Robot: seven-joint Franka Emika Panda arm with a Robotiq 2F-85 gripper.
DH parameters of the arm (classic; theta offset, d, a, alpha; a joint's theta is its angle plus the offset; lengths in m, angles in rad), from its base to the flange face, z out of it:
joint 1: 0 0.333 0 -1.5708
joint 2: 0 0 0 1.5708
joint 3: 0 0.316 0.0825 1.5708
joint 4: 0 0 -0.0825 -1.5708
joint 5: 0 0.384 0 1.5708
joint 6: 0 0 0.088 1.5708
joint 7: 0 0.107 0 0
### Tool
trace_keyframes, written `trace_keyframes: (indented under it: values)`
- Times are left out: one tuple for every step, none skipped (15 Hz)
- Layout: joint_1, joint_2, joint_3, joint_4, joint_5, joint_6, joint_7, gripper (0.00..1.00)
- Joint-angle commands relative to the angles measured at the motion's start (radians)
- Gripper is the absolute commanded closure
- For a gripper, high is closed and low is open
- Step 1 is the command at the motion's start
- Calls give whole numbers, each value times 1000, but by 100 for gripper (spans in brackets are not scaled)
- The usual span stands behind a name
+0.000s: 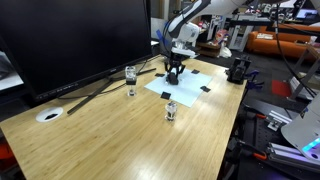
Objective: Wipe the whiteboard using the black eraser on the desk
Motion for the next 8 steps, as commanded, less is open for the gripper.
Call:
trace_keyframes:
  values:
    - [-12, 9, -3, -64, 12, 29, -6, 74]
    - [-11, -1, -7, -89, 14, 35, -4, 74]
    - [-13, -11, -9, -111, 20, 40, -3, 74]
    - [-15, -27, -13, -146, 27, 48, 1, 74]
    - [-17, -39, -16, -171, 34, 52, 0, 74]
    - [-16, -57, -21, -205, 36, 58, -1, 74]
    - [-17, -74, -24, -235, 40, 62, -3, 74]
    - [-18, -90, -26, -263, 43, 62, -5, 74]
